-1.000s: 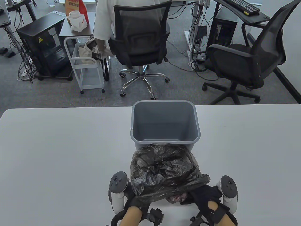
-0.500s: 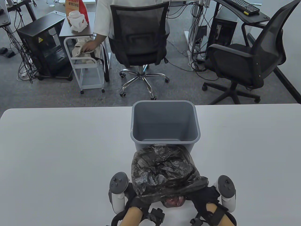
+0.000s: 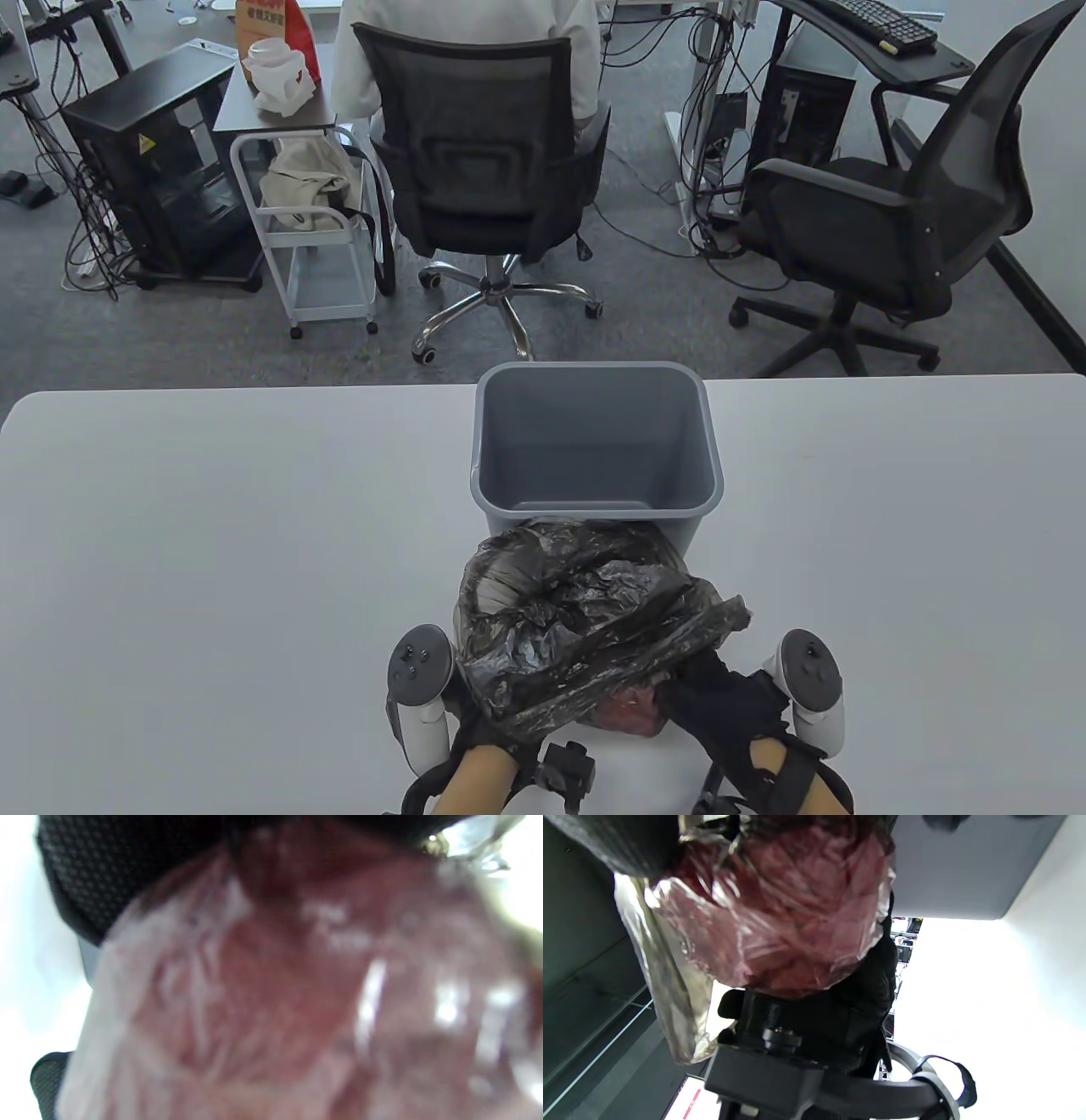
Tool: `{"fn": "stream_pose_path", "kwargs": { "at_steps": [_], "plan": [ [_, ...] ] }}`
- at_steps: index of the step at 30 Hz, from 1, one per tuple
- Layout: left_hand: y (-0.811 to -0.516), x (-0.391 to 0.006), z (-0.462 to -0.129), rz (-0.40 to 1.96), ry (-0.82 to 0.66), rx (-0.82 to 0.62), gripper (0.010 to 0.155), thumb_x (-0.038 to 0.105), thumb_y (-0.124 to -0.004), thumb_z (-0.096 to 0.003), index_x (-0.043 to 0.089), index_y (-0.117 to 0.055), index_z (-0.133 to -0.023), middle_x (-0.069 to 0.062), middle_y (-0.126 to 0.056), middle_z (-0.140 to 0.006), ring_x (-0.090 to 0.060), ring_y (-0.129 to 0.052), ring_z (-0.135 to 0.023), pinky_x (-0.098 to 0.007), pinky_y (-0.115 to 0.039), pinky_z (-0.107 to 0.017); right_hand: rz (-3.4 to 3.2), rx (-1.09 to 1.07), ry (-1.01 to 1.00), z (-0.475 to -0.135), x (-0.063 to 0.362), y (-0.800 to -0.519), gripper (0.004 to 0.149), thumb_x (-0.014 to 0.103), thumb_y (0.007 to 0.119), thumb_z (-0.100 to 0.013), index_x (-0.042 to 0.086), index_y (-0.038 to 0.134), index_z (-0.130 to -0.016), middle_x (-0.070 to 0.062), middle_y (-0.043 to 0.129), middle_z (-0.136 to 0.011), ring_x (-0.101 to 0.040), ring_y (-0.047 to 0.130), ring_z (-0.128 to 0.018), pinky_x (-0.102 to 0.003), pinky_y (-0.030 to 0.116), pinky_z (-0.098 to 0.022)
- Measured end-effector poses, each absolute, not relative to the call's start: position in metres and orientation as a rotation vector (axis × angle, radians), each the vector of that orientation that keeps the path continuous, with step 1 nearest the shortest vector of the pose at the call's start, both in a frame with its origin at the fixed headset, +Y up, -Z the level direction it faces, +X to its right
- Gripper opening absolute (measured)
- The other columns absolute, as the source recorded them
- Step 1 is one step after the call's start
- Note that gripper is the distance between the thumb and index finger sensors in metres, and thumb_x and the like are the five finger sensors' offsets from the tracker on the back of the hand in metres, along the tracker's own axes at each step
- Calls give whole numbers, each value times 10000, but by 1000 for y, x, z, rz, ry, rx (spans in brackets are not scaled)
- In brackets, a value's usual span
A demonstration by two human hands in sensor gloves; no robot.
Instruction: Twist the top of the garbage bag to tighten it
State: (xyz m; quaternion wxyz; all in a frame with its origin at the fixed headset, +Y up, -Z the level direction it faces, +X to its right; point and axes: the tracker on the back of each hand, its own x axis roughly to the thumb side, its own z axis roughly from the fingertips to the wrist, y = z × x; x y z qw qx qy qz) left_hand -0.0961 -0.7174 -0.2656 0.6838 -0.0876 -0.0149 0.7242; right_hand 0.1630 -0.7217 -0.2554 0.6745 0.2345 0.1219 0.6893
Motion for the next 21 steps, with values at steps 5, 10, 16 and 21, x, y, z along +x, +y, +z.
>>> {"fn": "stream_pose_path", "kwargs": {
  "at_steps": [5,10,16,21],
  "plan": [
    [-715,-95,-272,1657,-207,-253,474,571,-705,-539,353,-743,-958,-30,-524,-1146,-398,-579,-1020,-645,-656,-610,1421,311,282,-255,172,-731,913,623,654,-486,12,190,-980,-359,473,-920,-424,1005,-472,-475,906,-282],
    [-715,-96,-267,1633,-81,-165,446,510,-728,-529,296,-789,-915,-86,-770,-1007,-325,-986,-697,-449,-922,-321,1438,318,306,-255,173,-733,884,635,614,-498,16,220,-991,-352,498,-921,-444,989,-496,-497,889,-302],
    [-712,-104,-265,1493,-2,-73,447,509,-720,-523,288,-790,-906,-72,-837,-942,-239,-1081,-511,-370,-955,-213,1475,513,280,-253,164,-721,1063,746,713,-432,102,103,-1018,-316,169,-1003,-637,409,-864,-772,463,-532],
    [-713,-96,-269,1599,-131,-155,458,558,-723,-517,333,-817,-905,-52,-727,-1038,-319,-888,-801,-463,-897,-376,1600,411,209,-255,168,-724,974,672,671,-464,47,140,-989,-362,375,-948,-535,827,-671,-567,794,-439]
  ]
}}
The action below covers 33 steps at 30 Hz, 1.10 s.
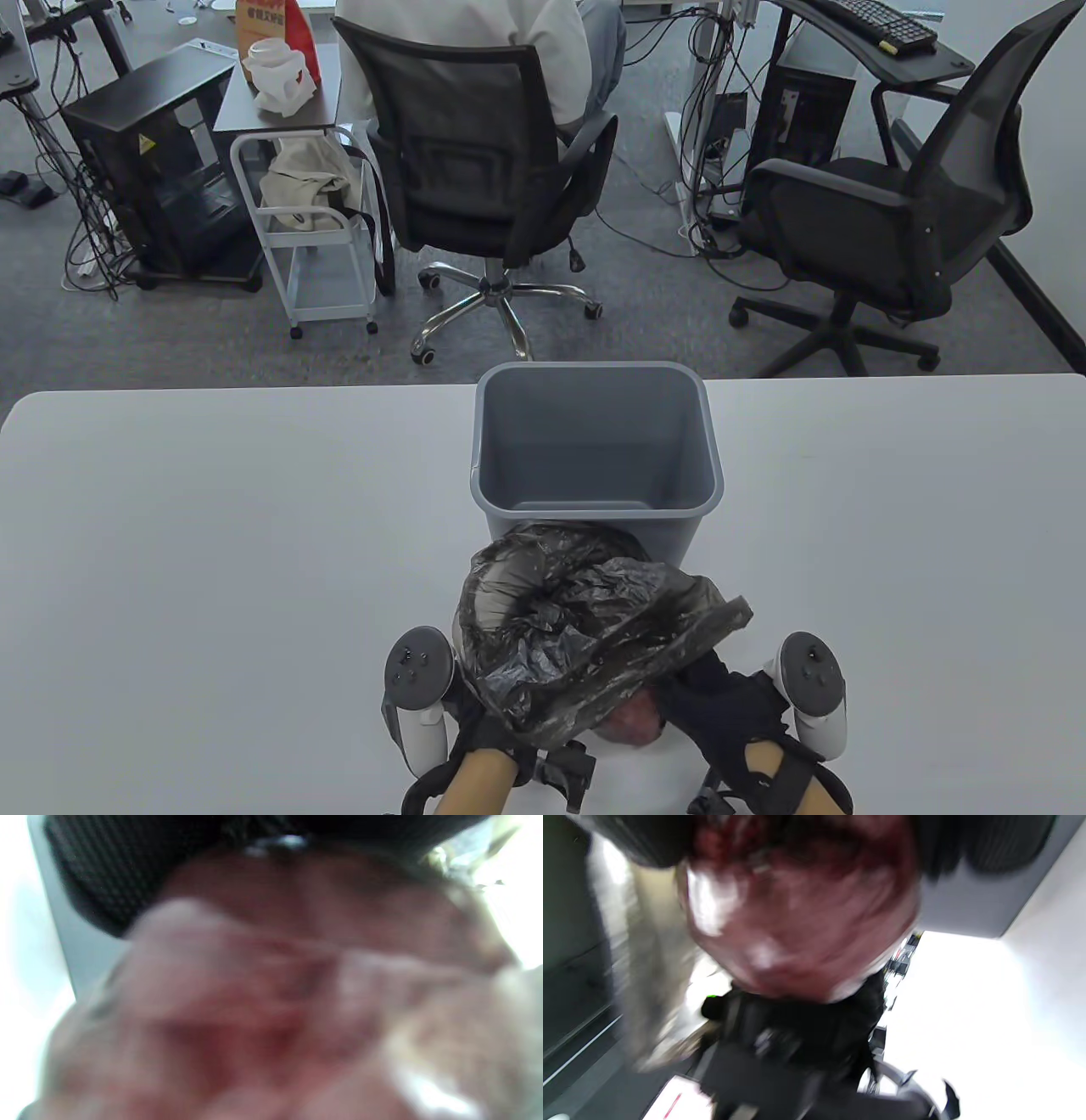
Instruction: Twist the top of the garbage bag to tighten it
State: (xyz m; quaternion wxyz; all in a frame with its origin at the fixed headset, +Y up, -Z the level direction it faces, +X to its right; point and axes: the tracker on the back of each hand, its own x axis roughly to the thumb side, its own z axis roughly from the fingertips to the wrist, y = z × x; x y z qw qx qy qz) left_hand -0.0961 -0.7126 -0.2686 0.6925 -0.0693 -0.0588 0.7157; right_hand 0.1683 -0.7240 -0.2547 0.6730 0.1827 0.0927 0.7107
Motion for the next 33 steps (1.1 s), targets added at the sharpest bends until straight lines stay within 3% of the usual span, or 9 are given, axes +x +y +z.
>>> {"fn": "stream_pose_path", "kwargs": {
  "at_steps": [1,3,8,13,16,20,23,28,33],
  "plan": [
    [-712,-95,-271,1625,-185,-187,461,557,-731,-519,324,-827,-905,-50,-601,-1108,-374,-699,-945,-593,-753,-542,1559,370,220,-255,170,-727,948,683,635,-468,19,197,-985,-360,521,-908,-477,952,-552,-500,884,-335],
    [-712,-96,-273,1666,-241,-224,455,546,-724,-540,329,-793,-933,-29,-522,-1147,-394,-579,-1020,-620,-667,-627,1360,315,326,-256,171,-735,923,667,627,-478,-11,252,-979,-386,608,-849,-453,1016,-441,-482,913,-247],
    [-712,-101,-269,1597,-78,-101,444,502,-740,-521,281,-819,-898,-86,-800,-986,-333,-975,-726,-456,-928,-338,1484,359,357,-255,169,-735,965,723,607,-470,5,225,-990,-357,588,-886,-487,959,-533,-525,874,-313],
    [-713,-107,-267,1565,-8,-46,447,506,-726,-526,285,-797,-908,-81,-820,-959,-285,-1041,-623,-403,-957,-269,1514,519,316,-254,164,-723,1064,722,726,-432,77,100,-1002,-325,249,-997,-655,522,-818,-730,568,-523],
    [-713,-104,-267,1568,-41,-71,450,518,-721,-524,298,-800,-909,-78,-814,-967,-294,-1018,-647,-420,-940,-288,1508,494,264,-255,163,-723,1002,643,733,-455,54,123,-989,-337,326,-975,-573,731,-747,-629,712,-503],
    [-712,-98,-273,1654,-242,-200,466,558,-715,-534,350,-766,-948,-35,-585,-1127,-395,-584,-1015,-627,-627,-638,1366,316,292,-256,171,-736,876,599,637,-492,-17,238,-970,-350,669,-834,-466,1003,-482,-512,901,-295],
    [-711,-99,-274,1665,-225,-170,449,528,-715,-542,332,-769,-943,-41,-727,-1056,-352,-854,-864,-545,-815,-512,1289,287,370,-257,171,-741,843,574,633,-500,-31,276,-968,-355,717,-791,-437,1031,-434,-501,910,-259],
    [-708,-110,-269,1482,-50,3,445,512,-724,-525,305,-795,-912,-68,-837,-953,-288,-1024,-652,-434,-931,-310,1443,398,257,-255,166,-732,992,745,649,-458,73,185,-1021,-326,396,-981,-592,649,-786,-689,654,-485],
    [-709,-108,-269,1505,-62,-11,448,518,-721,-525,309,-794,-913,-76,-830,-955,-290,-1013,-659,-434,-923,-310,1555,527,270,-253,159,-722,1067,692,742,-442,118,36,-998,-305,118,-996,-609,359,-885,-761,434,-555]
  ]
}}
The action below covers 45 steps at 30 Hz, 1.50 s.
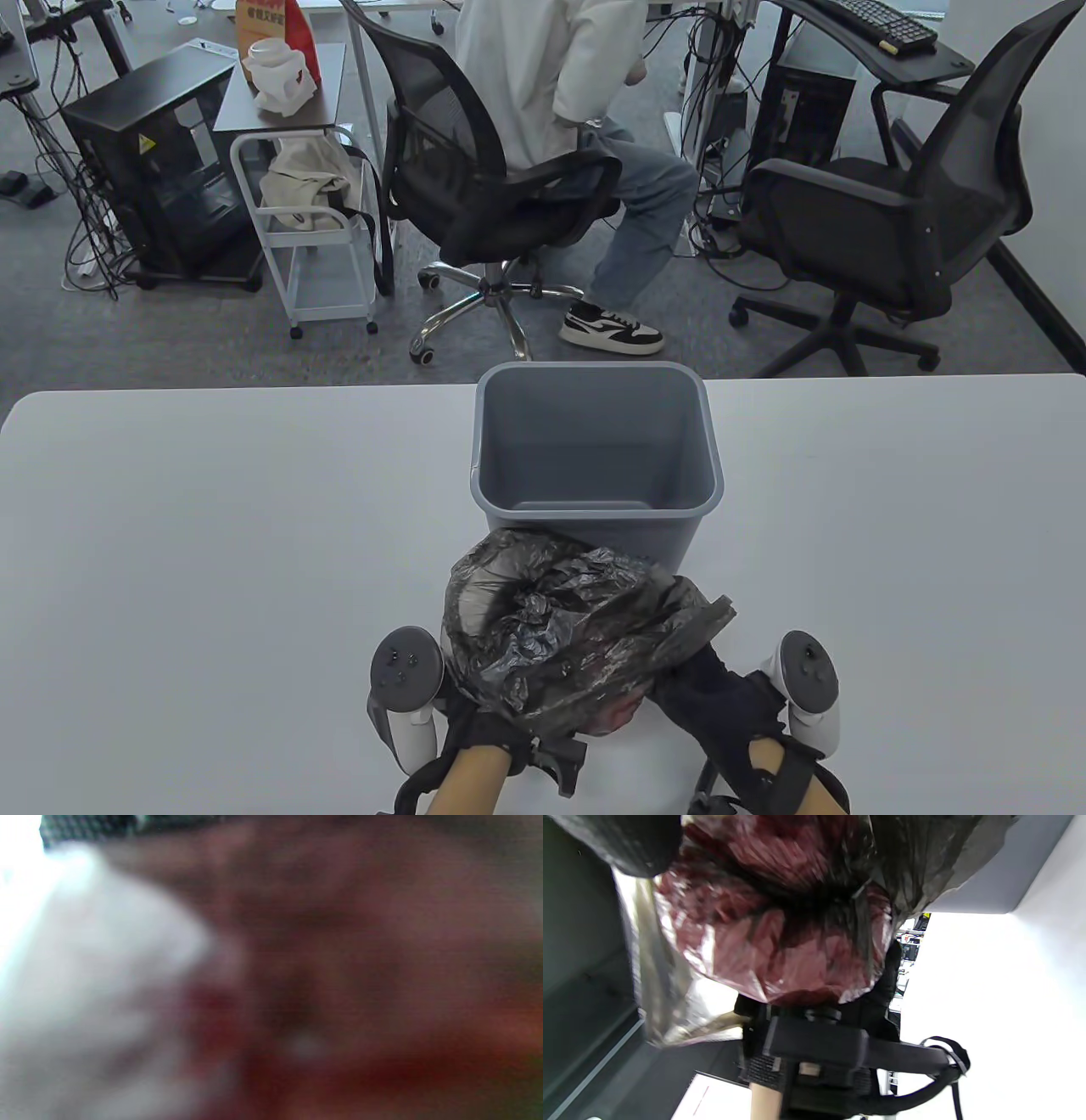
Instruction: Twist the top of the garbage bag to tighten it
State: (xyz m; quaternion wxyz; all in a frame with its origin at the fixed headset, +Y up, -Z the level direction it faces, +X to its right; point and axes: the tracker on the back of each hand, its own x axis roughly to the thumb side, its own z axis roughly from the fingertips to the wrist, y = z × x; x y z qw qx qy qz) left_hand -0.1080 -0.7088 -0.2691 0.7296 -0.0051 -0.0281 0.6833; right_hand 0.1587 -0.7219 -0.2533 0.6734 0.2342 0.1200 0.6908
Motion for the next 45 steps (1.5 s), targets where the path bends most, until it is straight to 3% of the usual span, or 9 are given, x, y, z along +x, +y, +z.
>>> {"fn": "stream_pose_path", "kwargs": {
  "at_steps": [3,6,12,18,25,30,35,40,45],
  "plan": [
    [-708,-102,-272,1559,-163,-111,455,532,-714,-526,341,-776,-935,-53,-677,-1070,-361,-766,-902,-579,-741,-550,1516,350,187,-254,166,-728,900,620,643,-491,71,141,-998,-330,390,-962,-488,791,-724,-606,724,-482],
    [-709,-103,-274,1636,-223,-164,463,542,-714,-536,350,-754,-956,-45,-653,-1094,-381,-699,-957,-594,-708,-592,1363,241,215,-256,171,-734,814,546,663,-490,7,306,-984,-313,702,-835,-420,987,-498,-539,855,-324],
    [-708,-108,-270,1537,-82,-39,448,507,-728,-523,306,-794,-918,-57,-837,-952,-312,-983,-699,-461,-913,-323,1424,312,237,-253,166,-732,812,585,627,-499,20,327,-1000,-302,679,-866,-451,934,-582,-567,819,-381],
    [-708,-108,-268,1546,-51,-32,452,510,-723,-528,310,-779,-929,-85,-820,-960,-302,-983,-699,-427,-928,-302,1478,481,202,-252,161,-722,1038,693,725,-447,90,87,-1001,-316,226,-995,-583,508,-861,-725,537,-543],
    [-707,-100,-270,1572,-178,-151,496,561,-721,-525,330,-754,-962,-87,-648,-1077,-383,-743,-897,-611,-706,-552,1461,234,140,-256,177,-731,877,608,673,-475,-13,303,-974,-319,708,-815,-381,1002,-489,-540,853,-328],
    [-708,-100,-272,1615,-201,-182,476,528,-724,-531,323,-756,-960,-94,-715,-1049,-385,-869,-830,-526,-860,-442,1451,252,204,-255,174,-735,868,630,657,-483,-13,358,-983,-311,737,-805,-413,984,-512,-566,833,-343],
    [-709,-97,-272,1569,-199,-197,472,529,-718,-529,320,-768,-949,-107,-826,-964,-333,-1007,-662,-439,-931,-317,1487,383,152,-255,172,-726,968,705,649,-476,84,133,-1010,-308,314,-994,-576,556,-834,-698,578,-528],
    [-707,-95,-271,1608,-244,-215,498,571,-714,-534,355,-730,-982,-76,-640,-1091,-419,-698,-936,-604,-697,-585,1400,231,192,-255,176,-733,904,661,642,-473,-27,337,-972,-329,770,-760,-443,1002,-465,-527,883,-288],
    [-706,-97,-271,1603,-216,-169,461,528,-721,-534,337,-762,-951,-64,-777,-1011,-377,-893,-811,-513,-871,-441,1383,254,313,-255,172,-738,892,662,615,-484,-37,350,-971,-329,786,-747,-437,1010,-461,-526,886,-286]
  ]
}}
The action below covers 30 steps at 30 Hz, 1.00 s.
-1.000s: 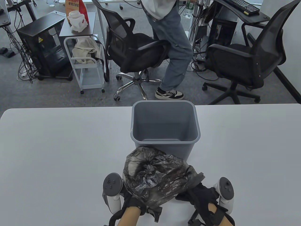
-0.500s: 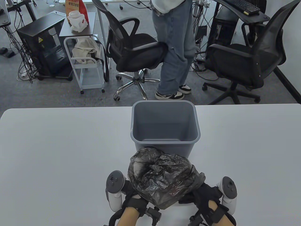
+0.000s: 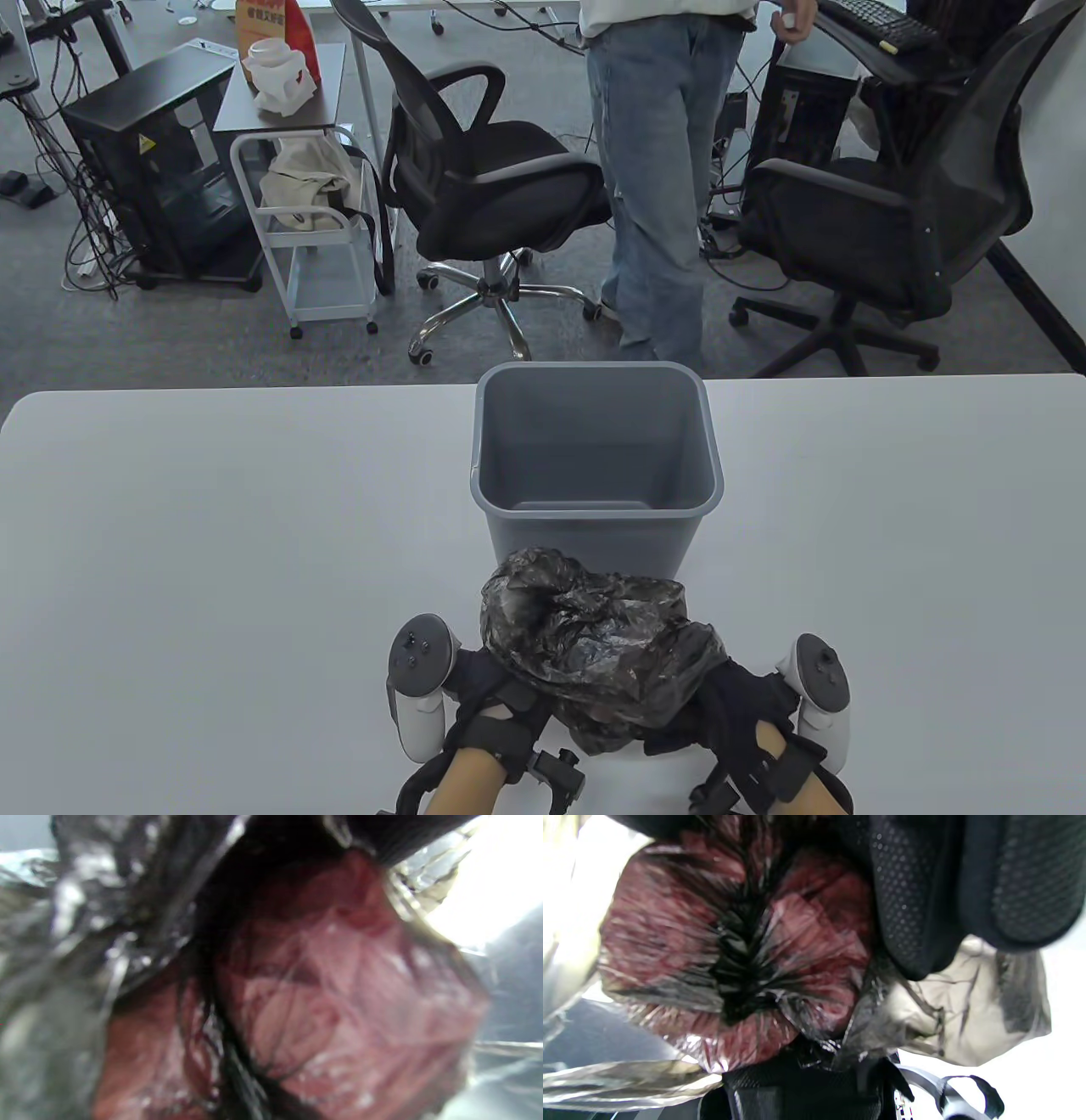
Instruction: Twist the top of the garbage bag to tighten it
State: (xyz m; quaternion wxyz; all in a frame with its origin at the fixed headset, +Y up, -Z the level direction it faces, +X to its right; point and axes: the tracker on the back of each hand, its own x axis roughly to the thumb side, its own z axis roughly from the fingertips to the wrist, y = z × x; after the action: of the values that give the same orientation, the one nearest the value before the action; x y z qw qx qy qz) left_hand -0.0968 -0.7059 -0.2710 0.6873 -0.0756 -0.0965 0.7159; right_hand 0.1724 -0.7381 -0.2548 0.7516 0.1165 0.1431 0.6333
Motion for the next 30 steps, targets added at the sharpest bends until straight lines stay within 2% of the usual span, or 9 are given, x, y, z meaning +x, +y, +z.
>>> {"fn": "stream_pose_path", "kwargs": {
  "at_steps": [3,5,7,11,17,21,24,27,30],
  "plan": [
    [-705,-101,-269,1542,-149,-102,455,525,-719,-529,329,-774,-936,-58,-831,-962,-336,-983,-713,-439,-931,-335,1437,308,230,-253,169,-732,926,686,633,-479,31,246,-1008,-346,493,-934,-562,739,-727,-649,710,-453],
    [-707,-100,-269,1558,-144,-113,455,525,-718,-530,328,-771,-937,-55,-842,-950,-320,-1005,-680,-420,-939,-307,1471,359,198,-254,169,-730,933,703,627,-477,60,220,-1017,-332,425,-962,-559,679,-776,-662,670,-485],
    [-708,-98,-269,1579,-163,-139,459,534,-713,-532,332,-771,-940,-60,-834,-958,-327,-987,-697,-434,-924,-325,1421,352,223,-254,169,-730,920,683,624,-488,45,216,-1011,-332,472,-947,-516,787,-715,-612,732,-469],
    [-709,-96,-270,1645,-209,-166,470,574,-709,-534,372,-751,-956,-46,-700,-1063,-394,-764,-910,-561,-767,-553,1364,241,279,-255,173,-737,890,653,630,-485,-24,329,-978,-335,740,-789,-410,1017,-456,-503,895,-285],
    [-705,-101,-269,1601,-158,-110,453,542,-714,-533,344,-771,-937,-47,-853,-945,-302,-1025,-657,-434,-933,-315,1338,256,380,-253,168,-740,847,620,606,-495,-35,363,-974,-324,790,-751,-412,1025,-447,-517,892,-278],
    [-704,-108,-267,1538,-60,-41,448,532,-716,-530,331,-778,-925,-41,-875,-915,-269,-1063,-589,-398,-951,-259,1431,404,239,-254,164,-730,951,716,630,-479,58,208,-1021,-336,409,-968,-570,651,-790,-674,656,-487],
    [-704,-108,-265,1521,-45,-26,451,535,-714,-529,329,-777,-926,-42,-874,-914,-264,-1069,-576,-390,-954,-249,1449,517,229,-252,161,-719,1047,712,725,-443,93,103,-1016,-303,175,-1005,-593,393,-887,-745,460,-558],
    [-701,-102,-264,1529,-101,-53,459,557,-704,-530,350,-768,-934,-42,-840,-950,-272,-1020,-651,-414,-926,-312,1513,458,193,-252,163,-719,992,645,727,-459,70,130,-1004,-313,292,-993,-520,646,-825,-662,627,-536],
    [-699,-98,-266,1598,-202,-104,471,569,-716,-530,371,-747,-956,-50,-649,-1088,-377,-735,-927,-583,-729,-566,1451,266,194,-254,170,-732,868,600,651,-487,3,264,-984,-307,637,-880,-429,946,-576,-525,844,-374]
  ]
}}
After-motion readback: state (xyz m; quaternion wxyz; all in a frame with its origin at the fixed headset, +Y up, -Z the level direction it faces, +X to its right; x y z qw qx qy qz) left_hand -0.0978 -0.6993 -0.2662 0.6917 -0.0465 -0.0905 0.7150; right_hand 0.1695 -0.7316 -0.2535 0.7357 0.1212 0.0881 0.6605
